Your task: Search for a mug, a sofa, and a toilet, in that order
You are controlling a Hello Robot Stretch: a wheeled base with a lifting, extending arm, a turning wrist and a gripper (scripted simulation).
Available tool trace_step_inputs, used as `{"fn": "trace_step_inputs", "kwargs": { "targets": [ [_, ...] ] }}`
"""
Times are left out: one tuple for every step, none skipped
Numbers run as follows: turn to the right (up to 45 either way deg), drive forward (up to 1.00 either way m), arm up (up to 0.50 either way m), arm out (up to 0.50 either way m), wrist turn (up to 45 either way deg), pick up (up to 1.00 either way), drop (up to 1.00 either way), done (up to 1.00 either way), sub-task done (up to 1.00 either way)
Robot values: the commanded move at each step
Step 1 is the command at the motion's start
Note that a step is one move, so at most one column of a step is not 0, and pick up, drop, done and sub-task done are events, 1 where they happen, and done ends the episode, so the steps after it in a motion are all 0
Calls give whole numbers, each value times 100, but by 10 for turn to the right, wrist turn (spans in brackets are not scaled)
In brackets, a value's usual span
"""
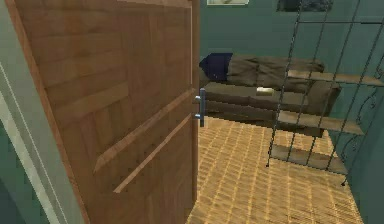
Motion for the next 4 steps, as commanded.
{"fn": "trace_step_inputs", "kwargs": {
  "targets": [
    [210, 0, 0, 0, 0, 0, 0, 0, 0],
    [0, 100, 0, 0, 0, 0, 0, 0, 0],
    [60, 0, 0, 0, 0, 0, 0, 0, 0],
    [0, 35, 0, 0, 0, 0, 0, 0, 0]
  ]
}}
